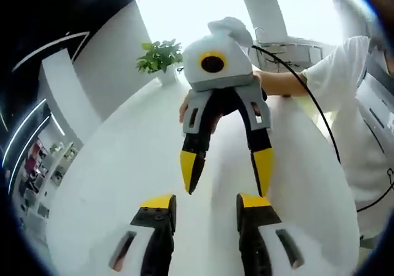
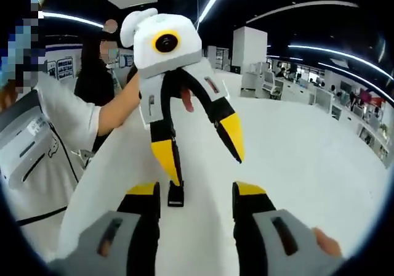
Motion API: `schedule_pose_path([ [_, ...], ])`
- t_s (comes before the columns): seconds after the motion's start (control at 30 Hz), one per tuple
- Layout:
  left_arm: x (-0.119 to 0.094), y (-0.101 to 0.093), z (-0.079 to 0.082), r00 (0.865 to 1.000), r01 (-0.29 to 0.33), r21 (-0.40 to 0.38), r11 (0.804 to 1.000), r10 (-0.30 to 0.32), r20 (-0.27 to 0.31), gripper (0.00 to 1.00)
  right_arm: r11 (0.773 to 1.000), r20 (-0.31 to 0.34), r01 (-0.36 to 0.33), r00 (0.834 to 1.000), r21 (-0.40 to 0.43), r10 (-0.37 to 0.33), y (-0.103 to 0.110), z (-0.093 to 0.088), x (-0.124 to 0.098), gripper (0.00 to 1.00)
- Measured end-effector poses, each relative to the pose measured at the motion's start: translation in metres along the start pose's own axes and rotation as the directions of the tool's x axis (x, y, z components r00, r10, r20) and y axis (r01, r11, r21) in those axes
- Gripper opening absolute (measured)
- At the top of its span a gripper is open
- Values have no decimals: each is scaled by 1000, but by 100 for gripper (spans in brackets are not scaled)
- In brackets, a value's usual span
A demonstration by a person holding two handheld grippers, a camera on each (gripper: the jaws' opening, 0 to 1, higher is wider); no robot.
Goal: Snap the two parts of the plastic buckle together until the buckle closes and remains connected.
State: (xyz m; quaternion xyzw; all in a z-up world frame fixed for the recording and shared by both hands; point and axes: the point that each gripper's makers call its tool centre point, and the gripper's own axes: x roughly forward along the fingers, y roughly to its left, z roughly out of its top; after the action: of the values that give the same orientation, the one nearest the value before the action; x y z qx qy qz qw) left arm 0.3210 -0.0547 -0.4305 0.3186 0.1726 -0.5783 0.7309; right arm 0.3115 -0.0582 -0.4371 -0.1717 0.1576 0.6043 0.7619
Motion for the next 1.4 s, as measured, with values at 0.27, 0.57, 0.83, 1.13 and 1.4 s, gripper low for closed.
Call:
schedule_pose_path([
  [0.27,-18,11,8,988,-69,-126,990,86,130,45,998,46,64,997,25,-65,-7,12,-11,55],
  [0.57,-40,2,14,968,-97,-201,975,140,209,45,991,38,130,991,38,-131,-5,11,-25,59],
  [0.83,-49,-11,-3,962,-216,-154,964,237,136,59,983,60,182,981,36,-184,1,12,-37,61],
  [1.13,-55,-10,-8,946,-246,-212,946,282,161,71,966,85,256,962,42,-259,1,13,-50,74],
  [1.4,-52,-7,-21,912,-348,-301,888,395,109,72,924,84,369,922,97,-377,-5,4,-48,70],
])
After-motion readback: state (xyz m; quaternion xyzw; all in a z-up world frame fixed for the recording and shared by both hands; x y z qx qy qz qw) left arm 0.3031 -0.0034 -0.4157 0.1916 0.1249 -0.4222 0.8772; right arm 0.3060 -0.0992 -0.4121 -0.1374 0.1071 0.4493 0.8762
